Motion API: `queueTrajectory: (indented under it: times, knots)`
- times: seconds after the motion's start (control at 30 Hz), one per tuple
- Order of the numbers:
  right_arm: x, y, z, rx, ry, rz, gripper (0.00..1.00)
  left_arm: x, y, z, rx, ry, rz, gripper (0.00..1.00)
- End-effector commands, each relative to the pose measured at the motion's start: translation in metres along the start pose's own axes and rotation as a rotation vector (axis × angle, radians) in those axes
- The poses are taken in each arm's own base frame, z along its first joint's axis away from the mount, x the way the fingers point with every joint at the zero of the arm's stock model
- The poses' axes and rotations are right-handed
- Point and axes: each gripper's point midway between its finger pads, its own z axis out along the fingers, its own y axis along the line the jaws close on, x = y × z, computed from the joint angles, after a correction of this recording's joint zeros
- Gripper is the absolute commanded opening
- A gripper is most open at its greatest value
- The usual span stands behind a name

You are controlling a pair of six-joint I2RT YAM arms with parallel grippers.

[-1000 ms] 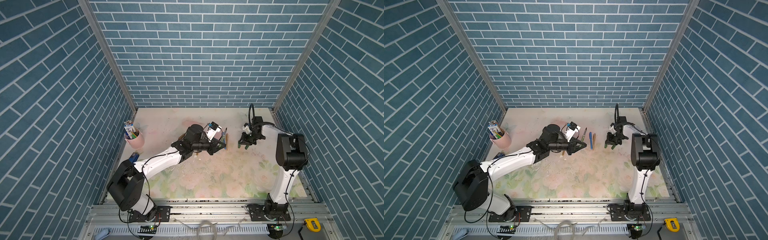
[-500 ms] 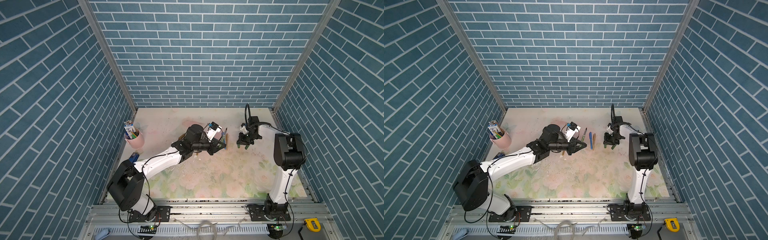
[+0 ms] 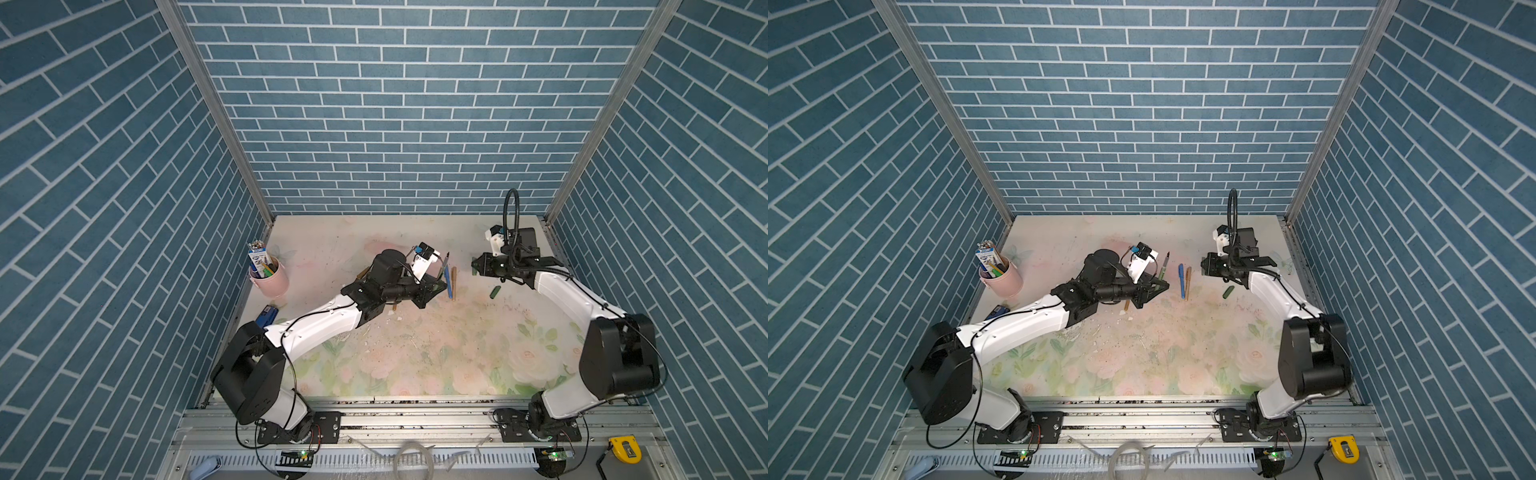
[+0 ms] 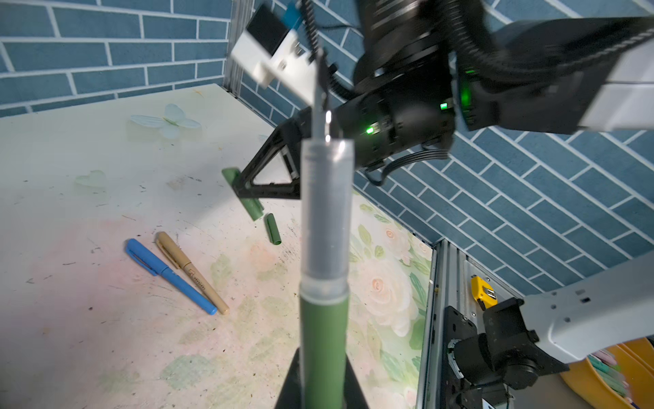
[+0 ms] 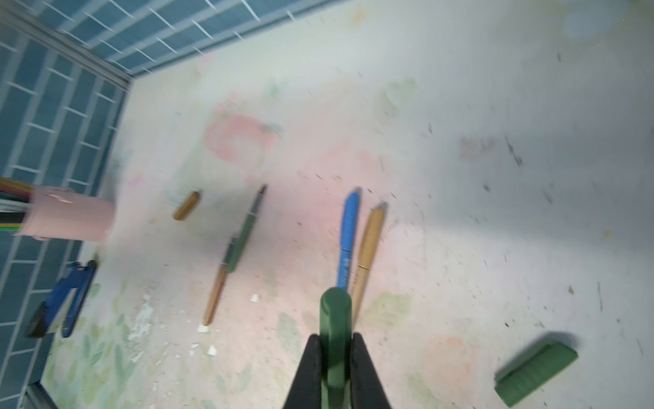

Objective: Insert pens into pen caps
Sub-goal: Pick up the pen cap from the middle-right of the table, then put on the pen cap to the pen.

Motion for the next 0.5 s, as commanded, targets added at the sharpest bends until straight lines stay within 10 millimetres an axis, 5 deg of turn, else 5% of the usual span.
queueTrajectory:
  times: [0.0,0.2,0.47]
  knots:
    - [-0.037,0.056,-0.031,-0.180,-0.219,-0.053,0.10,-0.007,0.004,-0.007,-0.048,-0.051,0.040,0.00]
    - [-0.072,0.130,-0.091,-0.360,-0.507,-0.147,0.10,-0.008,0.002,-0.006,-0.033,-0.056,0.025,0.00]
    - [-0.086,0.170,-0.111,-0.469,-0.610,-0.169,0.10,-0.008,-0.001,-0.006,-0.017,-0.057,0.021,0.00]
